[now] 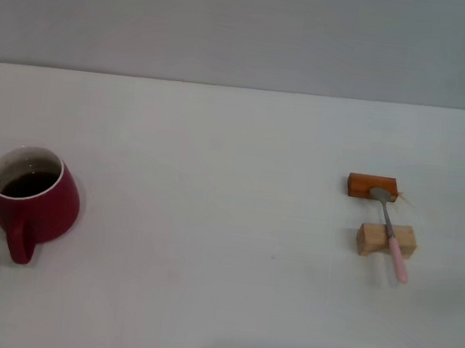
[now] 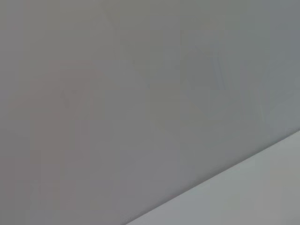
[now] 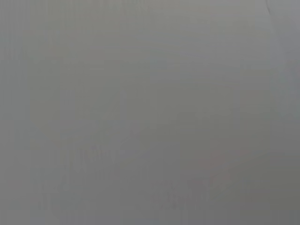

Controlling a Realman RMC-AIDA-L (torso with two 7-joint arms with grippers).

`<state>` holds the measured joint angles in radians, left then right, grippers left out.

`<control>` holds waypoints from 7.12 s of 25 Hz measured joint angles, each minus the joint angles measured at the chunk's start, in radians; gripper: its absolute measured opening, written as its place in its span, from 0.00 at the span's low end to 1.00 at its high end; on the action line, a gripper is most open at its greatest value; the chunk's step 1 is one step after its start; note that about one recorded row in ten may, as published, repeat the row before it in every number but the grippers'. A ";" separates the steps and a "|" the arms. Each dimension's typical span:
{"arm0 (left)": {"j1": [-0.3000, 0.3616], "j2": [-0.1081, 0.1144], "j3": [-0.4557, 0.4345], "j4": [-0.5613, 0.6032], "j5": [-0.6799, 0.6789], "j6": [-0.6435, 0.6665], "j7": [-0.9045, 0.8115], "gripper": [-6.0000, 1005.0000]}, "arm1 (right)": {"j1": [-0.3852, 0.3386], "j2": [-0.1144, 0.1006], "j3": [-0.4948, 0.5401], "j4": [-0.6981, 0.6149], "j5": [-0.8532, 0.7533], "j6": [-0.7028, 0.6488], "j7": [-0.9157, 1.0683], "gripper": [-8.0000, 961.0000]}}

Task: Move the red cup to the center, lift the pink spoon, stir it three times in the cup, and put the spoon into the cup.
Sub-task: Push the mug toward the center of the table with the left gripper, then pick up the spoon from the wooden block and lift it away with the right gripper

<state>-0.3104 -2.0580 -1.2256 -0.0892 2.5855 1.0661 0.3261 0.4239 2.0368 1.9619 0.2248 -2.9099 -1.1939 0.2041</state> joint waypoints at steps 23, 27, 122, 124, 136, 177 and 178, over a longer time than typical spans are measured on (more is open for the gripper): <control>-0.042 -0.008 0.170 -0.055 -0.001 -0.022 -0.005 0.01 | 0.026 -0.012 0.000 0.001 -0.004 0.020 -0.002 0.74; -0.036 -0.011 0.206 -0.083 -0.001 -0.021 -0.008 0.01 | 0.035 -0.012 0.000 0.000 -0.005 0.020 -0.002 0.74; -0.008 -0.008 0.239 -0.299 -0.272 -0.091 -0.145 0.02 | 0.023 0.016 -0.015 0.002 -0.008 0.008 -0.002 0.74; -0.015 -0.007 0.171 -0.284 -0.273 -0.104 -0.160 0.02 | 0.023 0.018 -0.018 0.002 -0.008 0.008 -0.002 0.74; -0.046 -0.001 -0.208 -0.189 -0.271 -0.131 -0.309 0.43 | -0.048 0.050 -0.209 0.051 -0.004 0.009 -0.079 0.74; -0.162 0.026 -0.232 -0.104 -0.270 -0.137 -0.231 0.83 | -0.544 0.042 -1.304 0.676 0.691 0.166 -0.590 0.74; -0.162 0.026 -0.232 -0.104 -0.270 -0.137 -0.231 0.83 | -0.539 0.042 -1.311 0.672 0.711 0.170 -0.594 0.74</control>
<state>-0.4727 -2.0321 -1.4572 -0.1933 2.3157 0.9290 0.0952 -0.1153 2.0790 0.6504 0.8972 -2.1987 -1.0244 -0.3901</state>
